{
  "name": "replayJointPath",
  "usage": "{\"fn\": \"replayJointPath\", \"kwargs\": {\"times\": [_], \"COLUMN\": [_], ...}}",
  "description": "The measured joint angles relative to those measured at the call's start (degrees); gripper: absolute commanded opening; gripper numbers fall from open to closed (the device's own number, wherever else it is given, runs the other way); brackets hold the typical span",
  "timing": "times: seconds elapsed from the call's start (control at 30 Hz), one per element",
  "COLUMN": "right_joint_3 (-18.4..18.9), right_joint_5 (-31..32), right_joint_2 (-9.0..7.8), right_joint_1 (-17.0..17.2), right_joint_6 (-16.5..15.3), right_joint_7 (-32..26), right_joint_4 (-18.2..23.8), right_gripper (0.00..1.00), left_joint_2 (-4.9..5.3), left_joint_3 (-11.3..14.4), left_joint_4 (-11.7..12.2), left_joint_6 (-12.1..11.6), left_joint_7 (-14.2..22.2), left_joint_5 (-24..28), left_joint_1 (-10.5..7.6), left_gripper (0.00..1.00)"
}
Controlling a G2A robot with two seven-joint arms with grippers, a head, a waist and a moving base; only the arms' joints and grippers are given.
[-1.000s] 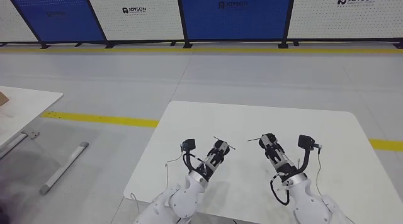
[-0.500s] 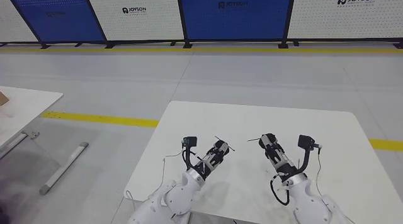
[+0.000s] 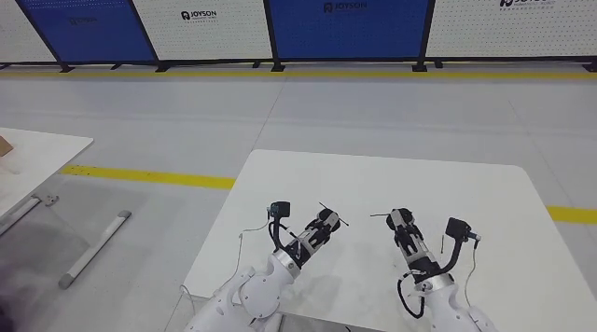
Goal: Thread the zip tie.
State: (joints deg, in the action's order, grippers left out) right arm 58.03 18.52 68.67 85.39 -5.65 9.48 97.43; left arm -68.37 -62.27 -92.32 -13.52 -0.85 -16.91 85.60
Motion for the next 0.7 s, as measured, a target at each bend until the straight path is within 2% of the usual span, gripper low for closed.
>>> {"fn": "replayJointPath", "kwargs": {"times": [0.1, 0.2, 0.5, 0.6, 0.7], "right_joint_3": [-1.71, -2.80, -2.82, -2.97, -3.25], "right_joint_5": [0.60, -1.43, -1.67, -2.54, -4.15], "right_joint_2": [0.67, 1.34, 1.38, 1.50, 1.84], "right_joint_1": [0.18, -1.05, -1.15, -0.41, 0.37], "right_joint_6": [-0.68, -0.48, -0.32, -1.06, -3.60], "right_joint_7": [2.88, 2.74, 2.51, 1.15, 1.82], "right_joint_4": [-1.86, -3.99, -4.13, -4.13, -5.27], "right_gripper": [0.00, 0.00, 0.00, 0.00, 0.00], "left_joint_2": [0.00, 0.00, 0.00, 0.00, 0.00], "left_joint_3": [0.00, 0.00, 0.00, 0.00, 0.00], "left_joint_4": [0.00, 0.00, 0.00, 0.00, 0.00], "left_joint_6": [0.00, 0.00, 0.00, 0.00, 0.00], "left_joint_7": [0.00, 0.00, 0.00, 0.00, 0.00], "left_joint_5": [0.00, 0.00, 0.00, 0.00, 0.00], "left_joint_1": [0.00, 0.00, 0.00, 0.00, 0.00], "left_gripper": [0.00, 0.00, 0.00, 0.00, 0.00]}}
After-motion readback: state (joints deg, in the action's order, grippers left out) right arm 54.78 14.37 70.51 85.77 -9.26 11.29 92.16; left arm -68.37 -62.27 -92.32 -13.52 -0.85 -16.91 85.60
